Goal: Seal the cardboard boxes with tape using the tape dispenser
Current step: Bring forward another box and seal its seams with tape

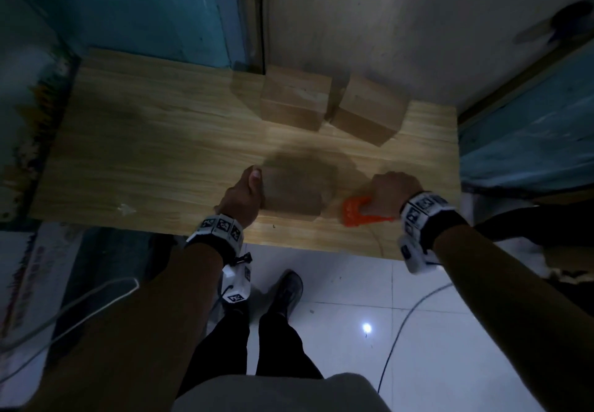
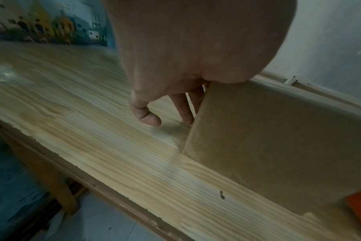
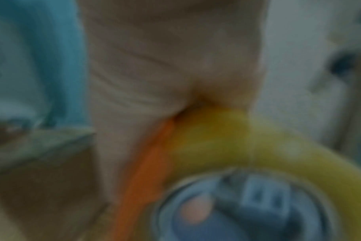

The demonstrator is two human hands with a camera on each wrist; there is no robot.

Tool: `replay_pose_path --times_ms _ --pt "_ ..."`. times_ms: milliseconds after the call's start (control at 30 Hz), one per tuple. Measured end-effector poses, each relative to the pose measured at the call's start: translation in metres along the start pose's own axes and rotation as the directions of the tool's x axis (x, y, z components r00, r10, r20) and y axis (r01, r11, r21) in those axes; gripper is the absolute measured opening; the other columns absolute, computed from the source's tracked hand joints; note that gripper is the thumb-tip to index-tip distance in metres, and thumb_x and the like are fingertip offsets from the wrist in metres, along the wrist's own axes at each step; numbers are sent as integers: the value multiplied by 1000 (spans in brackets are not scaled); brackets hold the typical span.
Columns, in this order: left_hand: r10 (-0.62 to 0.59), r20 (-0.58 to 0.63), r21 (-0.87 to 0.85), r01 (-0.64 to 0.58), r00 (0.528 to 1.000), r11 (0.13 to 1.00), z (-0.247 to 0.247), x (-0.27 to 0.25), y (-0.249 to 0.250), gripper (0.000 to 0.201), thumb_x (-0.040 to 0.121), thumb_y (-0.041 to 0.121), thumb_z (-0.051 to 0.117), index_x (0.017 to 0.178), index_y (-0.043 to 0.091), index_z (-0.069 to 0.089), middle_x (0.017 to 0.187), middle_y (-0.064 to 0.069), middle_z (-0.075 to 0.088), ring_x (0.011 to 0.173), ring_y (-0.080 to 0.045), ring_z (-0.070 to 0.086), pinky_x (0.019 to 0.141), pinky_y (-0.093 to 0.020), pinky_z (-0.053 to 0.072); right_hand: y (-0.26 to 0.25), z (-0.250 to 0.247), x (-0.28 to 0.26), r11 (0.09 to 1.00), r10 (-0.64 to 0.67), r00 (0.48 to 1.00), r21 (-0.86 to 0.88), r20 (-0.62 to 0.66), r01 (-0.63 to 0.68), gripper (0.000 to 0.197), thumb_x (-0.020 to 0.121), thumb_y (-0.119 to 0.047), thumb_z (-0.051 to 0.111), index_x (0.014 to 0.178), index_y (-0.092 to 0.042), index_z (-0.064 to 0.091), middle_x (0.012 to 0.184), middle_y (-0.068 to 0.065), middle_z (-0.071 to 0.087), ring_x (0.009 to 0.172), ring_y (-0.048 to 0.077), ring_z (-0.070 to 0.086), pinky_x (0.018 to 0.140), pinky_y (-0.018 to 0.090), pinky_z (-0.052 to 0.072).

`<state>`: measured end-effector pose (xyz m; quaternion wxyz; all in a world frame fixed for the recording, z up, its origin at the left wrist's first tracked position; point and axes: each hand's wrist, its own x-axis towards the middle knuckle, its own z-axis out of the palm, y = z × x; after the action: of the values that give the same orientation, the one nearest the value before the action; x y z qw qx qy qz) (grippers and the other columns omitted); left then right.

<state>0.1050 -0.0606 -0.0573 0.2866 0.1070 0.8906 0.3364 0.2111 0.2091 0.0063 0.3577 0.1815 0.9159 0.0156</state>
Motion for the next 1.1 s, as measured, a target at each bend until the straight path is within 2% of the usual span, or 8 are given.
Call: replay_pose_path --times_ms 200,300,400,633,800,867,967,1100 --pt "-6 14 -8 6 1000 1000 1 1 4 81 80 78 -6 137 37 35 124 -18 61 113 -45 57 97 -63 42 3 2 -4 988 113 979 126 -170 -93 59 84 -74 48 67 -17 49 73 6 57 68 25 53 64 30 43" --pt "-9 8 -18 9 1000 1000 1 0 5 76 82 77 -4 136 39 34 124 -17 61 113 -44 57 98 -62 41 0 12 -8 980 118 960 183 -255 -71 60 89 -71 42 99 -17 67 78 7 60 71 26 56 63 30 42" --pt "-18 7 -14 18 1000 1000 1 -1 5 70 84 73 -2 134 41 36 121 -17 62 110 -43 58 97 -62 41 -11 29 -10 979 23 944 199 -328 45 56 99 -61 36 138 -24 52 99 9 68 86 30 65 68 32 39" --pt "-59 4 -44 59 998 997 2 -2 7 70 82 74 0 133 43 36 122 -17 61 112 -42 57 99 -63 39 -37 70 -6 989 23 967 146 -254 15 54 105 -44 36 145 -6 40 134 14 59 123 30 54 106 36 27" --pt "-20 8 -57 20 1000 998 -1 -7 11 61 87 70 5 128 40 40 114 -17 64 107 -43 60 96 -61 43 -37 62 -12 889 106 954 457 -279 35 46 101 -41 50 128 -4 55 116 15 65 105 33 62 80 32 39" --pt "-10 4 -60 10 1000 998 -1 -8 11 61 87 71 4 125 40 40 111 -16 65 105 -44 61 95 -62 43 -36 58 -18 819 210 866 565 -454 97 33 101 -31 47 117 -4 58 107 16 64 99 36 61 74 32 41" --pt "-24 -2 -70 23 1000 997 0 -7 10 70 80 79 0 124 42 40 112 -15 65 104 -44 61 95 -65 41 -52 50 -26 719 262 721 628 -641 298 35 97 -17 42 125 -3 56 123 16 58 116 33 53 96 39 45" --pt "-48 31 -50 49 998 998 -1 -6 8 70 79 79 -1 126 45 38 112 -13 66 102 -42 61 96 -65 40 -114 39 -26 610 82 751 629 -655 482 57 95 -8 39 152 -3 33 159 15 31 150 26 22 122 33 19"
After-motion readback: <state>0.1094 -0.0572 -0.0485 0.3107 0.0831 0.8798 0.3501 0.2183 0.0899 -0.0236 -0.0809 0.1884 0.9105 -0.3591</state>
